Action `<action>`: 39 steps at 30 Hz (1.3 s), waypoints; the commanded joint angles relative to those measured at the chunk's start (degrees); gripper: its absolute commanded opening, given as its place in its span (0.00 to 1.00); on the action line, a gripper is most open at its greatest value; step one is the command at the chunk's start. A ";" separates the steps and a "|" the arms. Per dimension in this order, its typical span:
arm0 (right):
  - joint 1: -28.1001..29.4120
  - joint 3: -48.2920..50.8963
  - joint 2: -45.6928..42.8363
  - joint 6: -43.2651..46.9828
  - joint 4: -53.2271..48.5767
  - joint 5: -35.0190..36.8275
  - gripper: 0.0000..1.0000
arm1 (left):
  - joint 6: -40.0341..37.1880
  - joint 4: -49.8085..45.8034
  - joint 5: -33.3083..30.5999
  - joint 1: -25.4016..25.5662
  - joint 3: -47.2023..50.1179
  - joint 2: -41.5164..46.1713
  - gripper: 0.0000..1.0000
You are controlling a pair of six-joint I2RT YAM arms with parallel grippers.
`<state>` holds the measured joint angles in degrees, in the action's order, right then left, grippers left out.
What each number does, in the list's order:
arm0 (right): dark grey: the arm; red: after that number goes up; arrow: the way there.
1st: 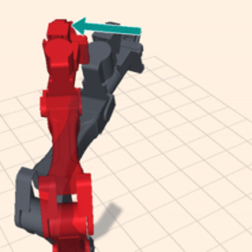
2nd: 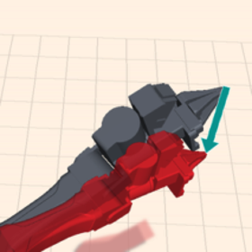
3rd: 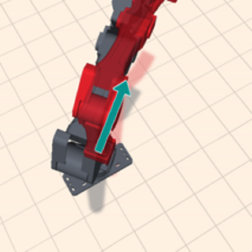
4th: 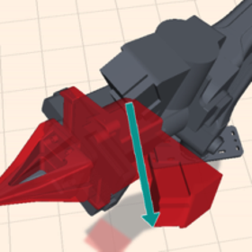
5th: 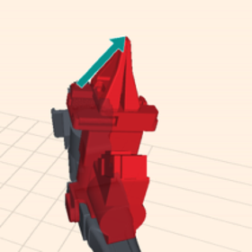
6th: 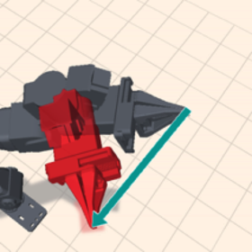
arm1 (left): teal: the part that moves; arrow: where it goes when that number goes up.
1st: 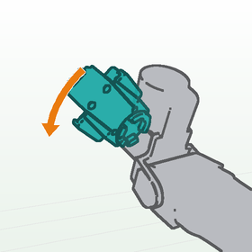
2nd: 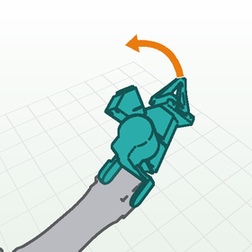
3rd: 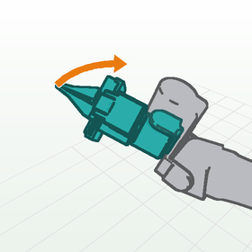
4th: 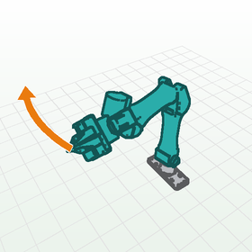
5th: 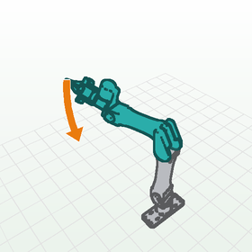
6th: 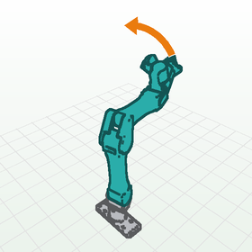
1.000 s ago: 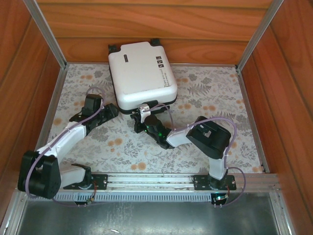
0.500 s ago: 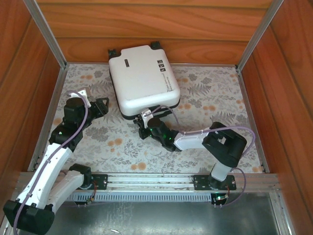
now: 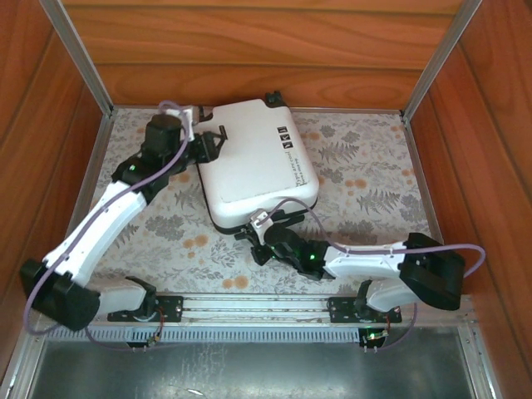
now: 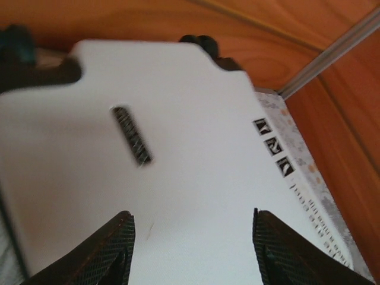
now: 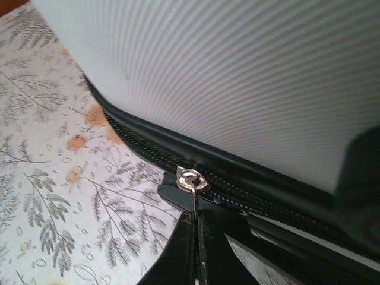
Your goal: Pack the luggage
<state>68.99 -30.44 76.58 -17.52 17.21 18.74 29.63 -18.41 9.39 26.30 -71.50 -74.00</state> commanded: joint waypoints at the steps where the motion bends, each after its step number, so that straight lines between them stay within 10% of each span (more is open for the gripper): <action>1: -0.26 1.65 -4.84 -3.49 -6.04 8.74 0.00 | -3.89 -0.31 4.77 1.39 -6.26 -7.38 0.54; 6: -0.31 4.28 -12.52 -6.61 -11.31 14.98 0.00 | -6.31 -0.31 9.12 2.57 -12.05 -19.00 0.49; 13: -0.35 6.05 -20.90 -15.39 -21.25 22.12 0.00 | -0.30 -2.94 7.63 2.66 -11.98 -28.68 0.00; 27: -1.99 4.38 -35.23 -35.99 -46.37 32.69 0.00 | -2.81 -4.17 0.16 2.70 -2.84 -35.52 0.00; 39: -14.41 5.36 -35.46 -26.28 -44.63 17.62 0.00 | -5.36 -2.21 -1.79 2.68 0.83 -37.56 0.00</action>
<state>56.90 -25.26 40.58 -47.57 -23.03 34.63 24.21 -1.48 11.51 30.15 -79.50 -101.12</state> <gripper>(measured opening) 0.034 0.050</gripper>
